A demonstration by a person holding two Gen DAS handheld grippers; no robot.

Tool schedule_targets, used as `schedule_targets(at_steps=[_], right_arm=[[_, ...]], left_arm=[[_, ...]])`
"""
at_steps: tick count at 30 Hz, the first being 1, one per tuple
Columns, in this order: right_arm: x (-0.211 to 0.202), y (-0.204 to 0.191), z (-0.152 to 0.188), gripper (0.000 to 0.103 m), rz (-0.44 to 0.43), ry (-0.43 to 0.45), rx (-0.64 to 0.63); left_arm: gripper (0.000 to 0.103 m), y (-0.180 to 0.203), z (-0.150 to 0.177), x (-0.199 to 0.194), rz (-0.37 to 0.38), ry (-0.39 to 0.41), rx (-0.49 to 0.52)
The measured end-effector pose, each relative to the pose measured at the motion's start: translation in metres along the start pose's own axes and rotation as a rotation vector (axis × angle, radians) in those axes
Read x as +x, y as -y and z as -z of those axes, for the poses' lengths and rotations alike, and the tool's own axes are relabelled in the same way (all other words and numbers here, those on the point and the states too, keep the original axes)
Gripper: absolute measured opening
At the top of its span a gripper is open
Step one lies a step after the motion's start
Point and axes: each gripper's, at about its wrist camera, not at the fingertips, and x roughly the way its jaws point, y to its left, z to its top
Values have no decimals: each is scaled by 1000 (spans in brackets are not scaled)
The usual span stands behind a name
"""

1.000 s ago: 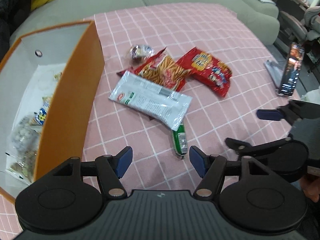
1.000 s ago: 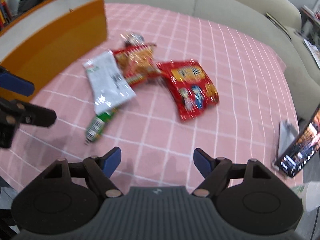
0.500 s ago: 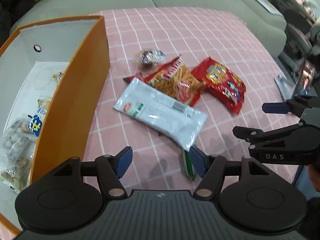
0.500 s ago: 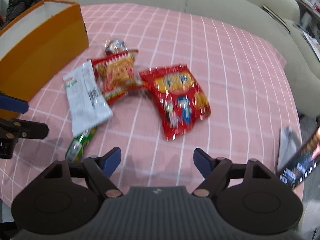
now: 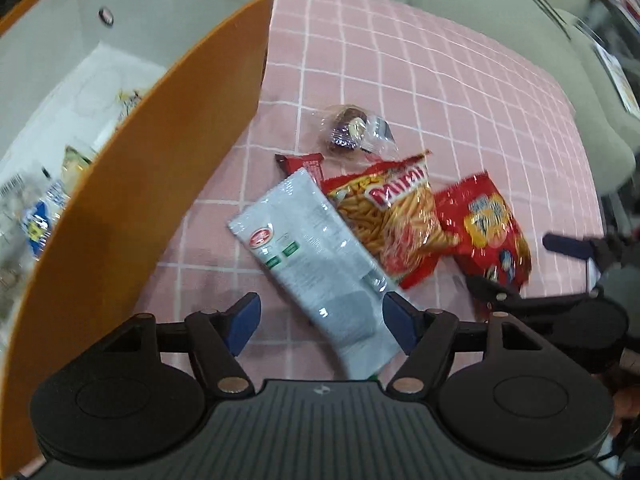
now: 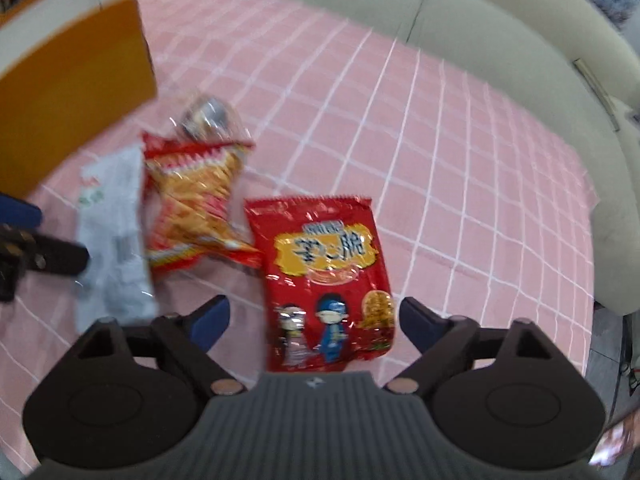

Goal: Organize snacks
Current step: 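Grasp the white packet with the left tool while the right tool grasps the red snack bag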

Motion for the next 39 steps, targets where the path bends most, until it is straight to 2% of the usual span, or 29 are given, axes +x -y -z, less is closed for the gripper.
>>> schedule_targets(at_steps=[6,8,12,13,15,19,21,23,31,39], right_arm=[[22,27,-3,86,-107,-61,71],[28,30,-2,80,-130,-73,103],[27,26,3,75,-157,-51,130],[25,23,6,74,-150,-48,137],[21,16,11,74,-129,-48,149],[11,0,22,73,-98,-56,165],[6,-6,29,73,-99,-61,174],[1,-13,37,73,-109,-68,201],[-26,-36,77,73,-149,-70,283],[-45,-65,108,73,-161,-87,290]], left_arm=[[85,4,-9,24,-20,-95,-128],[87,4,-10,29,-28,-100,-158],[87,5,-10,40,-50,-132,-189],[87,6,-10,41,-53,-139,-174],[78,8,-10,41,-73,-140,-127],[70,0,-6,36,-106,-166,-73],[69,-5,-3,35,-118,-190,-22],[63,-7,3,32,-148,-204,40],[60,-15,45,24,-254,-236,327],[60,-13,91,18,-258,-281,570]])
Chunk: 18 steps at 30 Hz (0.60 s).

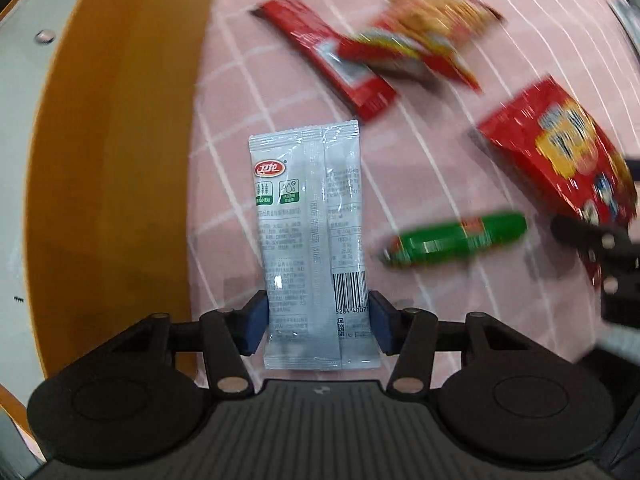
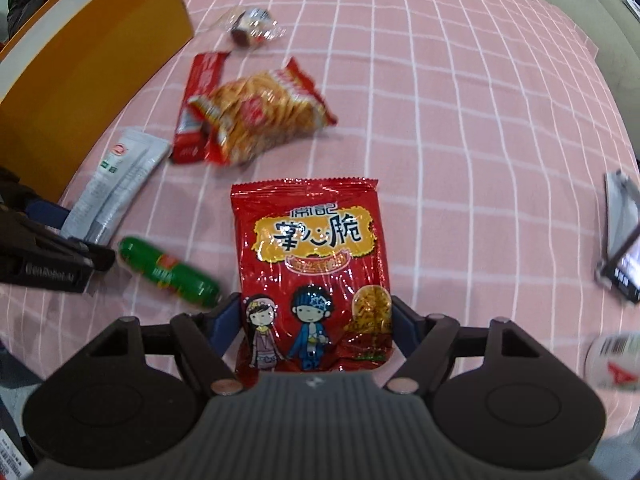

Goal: Organize snacks
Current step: 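Grasp the white packet with the left tool while the right tool grasps the red snack bag, then carry the white packet and red snack bag over the orange box and open both tools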

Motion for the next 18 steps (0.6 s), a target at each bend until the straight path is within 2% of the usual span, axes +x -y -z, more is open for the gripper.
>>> schedule_targets(at_steps=[3,6,8,9,11,13,16,18], right_arm=[[3,-7,8,73,-4,-3,4],[9,-8,11,74,-21,10,17],[11,-8,11,75,-27,20,4],[11,-9,11,76,-31,25,-9],[11,-12,11,86,-45,49,-38],[6,-13,14,89,-51,81,-66],[-3,-11,16,91,-49,111,-82],[-2,-11,14,91,-50,118,-78]], left_arm=[[65,5,9,2,-1,18,30],[72,0,16,2,37,78,-3],[82,-19,25,1,69,116,-41],[83,-25,28,-1,83,139,-64],[86,-34,38,-7,111,191,-105],[88,-42,43,-13,140,236,-144],[88,-45,48,-20,158,287,-217],[88,-43,48,-26,142,299,-258]])
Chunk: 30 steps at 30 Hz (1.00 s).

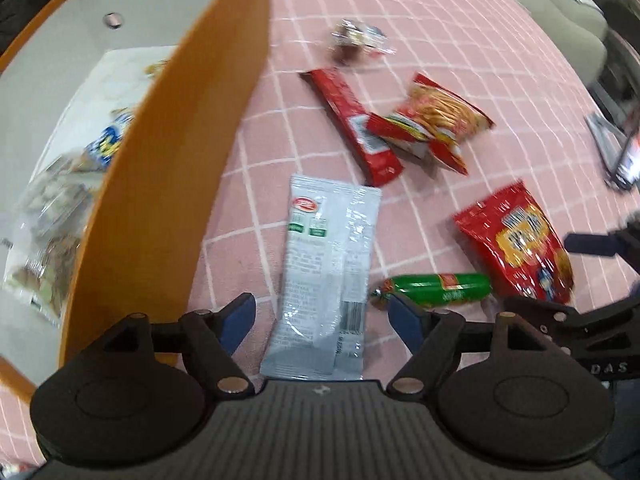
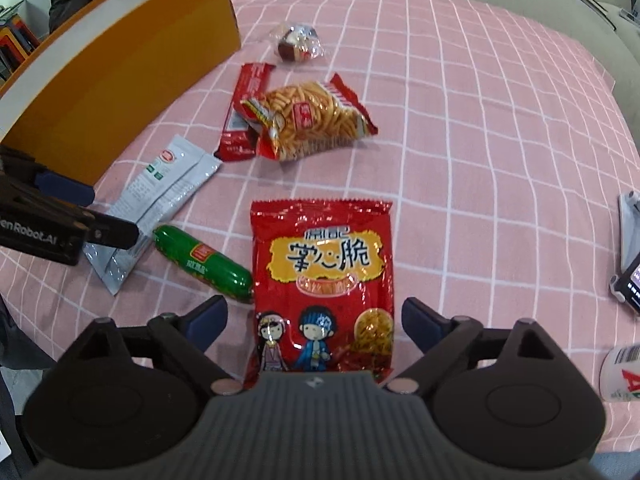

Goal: Organize snacks
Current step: 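Carry the white packet and red snack bag over the orange box and open both tools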

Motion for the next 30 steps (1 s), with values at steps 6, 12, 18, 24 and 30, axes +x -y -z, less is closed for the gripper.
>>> schedule_targets(at_steps=[6,12,18,24,30], right_arm=[[4,4,-4,87,5,-3,-16],[14,8,-6,75,-13,-26,-13],[20,13,-9,61,-43,-26,25],[20,15,-16,65,-6,-50,41],[12,-2,-13,75,88,-73,-36]], left_arm=[[89,11,1,13,-97,8,54],[85,19,-3,27,-130,-1,139],[72,17,-8,29,-96,9,121],[59,21,-9,29,-80,6,103],[69,23,-10,30,-99,-14,100]])
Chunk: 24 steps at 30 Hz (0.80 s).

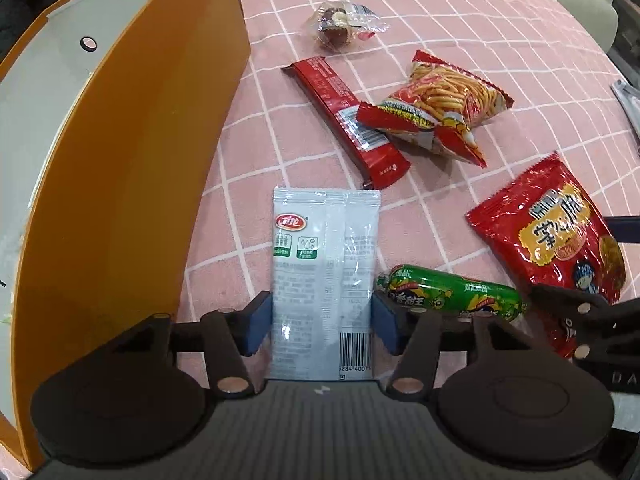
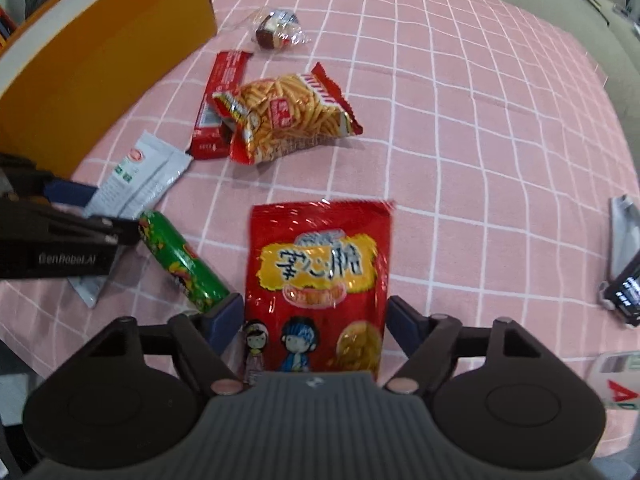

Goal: Organize snacks
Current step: 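Carry the white packet and red snack bag over the orange box and open both tools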

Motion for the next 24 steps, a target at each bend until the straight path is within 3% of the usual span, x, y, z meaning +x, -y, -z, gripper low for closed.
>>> schedule_targets(at_steps=[6,8,14,24], right_arm=[[7,-13,1,74,20,-27,-57],[7,-11,1,69,2,-20,-62],[5,23,0,64,-124,-28,89],[-30,31,-3,64,-142,31,90]], left_arm=[[71,-6,1,3,33,-15,-16],[61,-5,0,2,41,-12,-14],[55,-4,3,-4,34,11,-30],[54,-2,3,-58,42,67,-45]])
